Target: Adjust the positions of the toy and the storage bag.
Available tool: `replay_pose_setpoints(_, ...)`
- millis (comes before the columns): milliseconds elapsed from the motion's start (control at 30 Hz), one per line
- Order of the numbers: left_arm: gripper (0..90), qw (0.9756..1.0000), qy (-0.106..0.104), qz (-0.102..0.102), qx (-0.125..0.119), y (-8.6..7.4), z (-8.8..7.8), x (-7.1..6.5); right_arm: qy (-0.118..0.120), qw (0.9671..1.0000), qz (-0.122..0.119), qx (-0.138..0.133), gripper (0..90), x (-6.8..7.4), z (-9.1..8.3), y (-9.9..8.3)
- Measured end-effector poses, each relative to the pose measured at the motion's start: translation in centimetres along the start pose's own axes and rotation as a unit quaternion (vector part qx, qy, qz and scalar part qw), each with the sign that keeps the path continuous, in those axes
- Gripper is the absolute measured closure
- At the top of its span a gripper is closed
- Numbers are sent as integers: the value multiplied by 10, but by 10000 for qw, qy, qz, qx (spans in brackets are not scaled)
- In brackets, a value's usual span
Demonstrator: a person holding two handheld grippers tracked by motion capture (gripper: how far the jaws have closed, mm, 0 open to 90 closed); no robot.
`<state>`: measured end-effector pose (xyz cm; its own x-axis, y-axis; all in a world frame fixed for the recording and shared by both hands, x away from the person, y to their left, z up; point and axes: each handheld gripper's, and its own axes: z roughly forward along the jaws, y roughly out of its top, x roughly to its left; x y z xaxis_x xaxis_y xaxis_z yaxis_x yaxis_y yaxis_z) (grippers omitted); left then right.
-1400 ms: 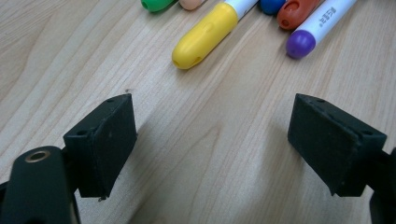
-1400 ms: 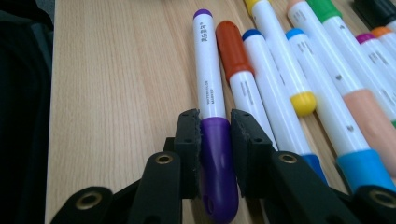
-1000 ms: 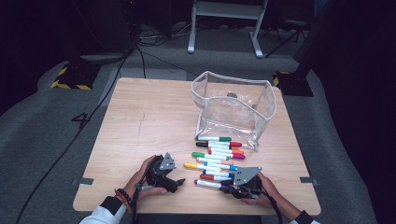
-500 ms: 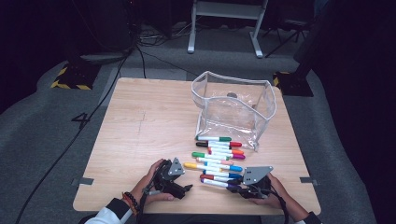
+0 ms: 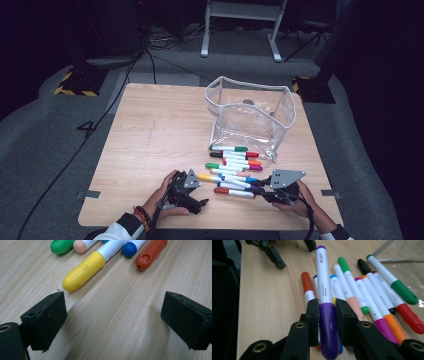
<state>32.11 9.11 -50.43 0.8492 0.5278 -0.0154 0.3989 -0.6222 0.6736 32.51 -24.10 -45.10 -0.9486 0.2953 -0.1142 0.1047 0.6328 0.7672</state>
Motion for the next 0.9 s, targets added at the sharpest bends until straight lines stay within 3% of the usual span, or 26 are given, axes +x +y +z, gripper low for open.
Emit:
replay_pose_setpoints(233,51,10000,-53,54,8,1,2,2,-236,9993,134,-259,737,-18,-12,7)
replay_pose_setpoints(433,44,10000,-7,27,28,5,5,-6,-390,9987,111,-323,737,-30,-18,14)
replay_pose_setpoints(900,42,10000,-25,28,33,6,6,-6,-608,9972,155,-399,737,-47,-28,23)
